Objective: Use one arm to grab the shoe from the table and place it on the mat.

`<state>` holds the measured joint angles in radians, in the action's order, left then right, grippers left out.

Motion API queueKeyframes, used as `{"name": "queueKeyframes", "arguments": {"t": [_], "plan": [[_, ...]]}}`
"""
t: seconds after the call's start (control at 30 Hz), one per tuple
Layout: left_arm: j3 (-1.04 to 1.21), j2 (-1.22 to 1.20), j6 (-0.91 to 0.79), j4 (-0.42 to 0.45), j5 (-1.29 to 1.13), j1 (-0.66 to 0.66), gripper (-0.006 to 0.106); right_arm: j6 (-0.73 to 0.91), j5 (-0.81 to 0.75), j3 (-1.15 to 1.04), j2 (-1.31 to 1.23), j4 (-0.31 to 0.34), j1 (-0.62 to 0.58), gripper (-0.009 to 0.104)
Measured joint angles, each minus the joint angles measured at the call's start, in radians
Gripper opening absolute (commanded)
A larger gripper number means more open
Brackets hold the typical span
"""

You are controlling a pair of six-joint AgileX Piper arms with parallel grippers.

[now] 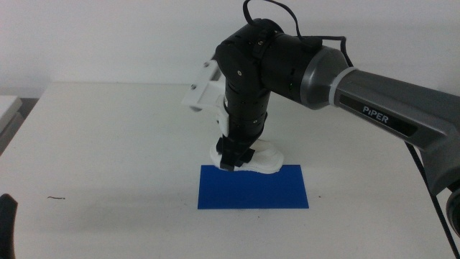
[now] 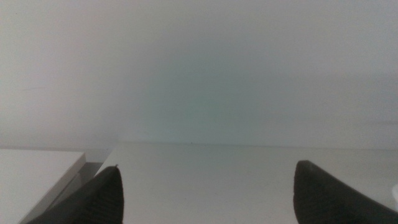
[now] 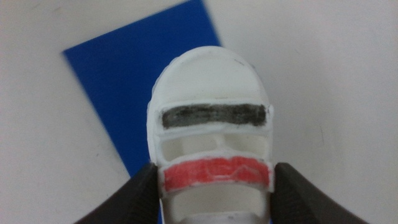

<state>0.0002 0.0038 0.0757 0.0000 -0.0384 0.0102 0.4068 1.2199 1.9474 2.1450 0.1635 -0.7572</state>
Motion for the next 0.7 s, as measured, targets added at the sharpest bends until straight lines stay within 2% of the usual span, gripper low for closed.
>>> {"name": "queueKeyframes", "arguments": {"t": [0.1, 0.2, 0.4, 0.7], "plan": [[0.000, 0.000, 0.000, 0.000, 0.000, 0.000, 0.094, 0.141, 0.002, 0.000, 0.000, -0.031, 0.000, 0.008], [0.000, 0.000, 0.000, 0.000, 0.000, 0.000, 0.094, 0.194, 0.002, 0.000, 0.005, -0.058, 0.000, 0.007], [0.000, 0.000, 0.000, 0.000, 0.000, 0.000, 0.094, 0.210, 0.002, 0.000, 0.027, -0.113, 0.008, 0.007], [0.000, 0.000, 0.000, 0.000, 0.000, 0.000, 0.094, 0.222, -0.048, -0.127, 0.035, -0.118, 0.050, 0.007]]}}
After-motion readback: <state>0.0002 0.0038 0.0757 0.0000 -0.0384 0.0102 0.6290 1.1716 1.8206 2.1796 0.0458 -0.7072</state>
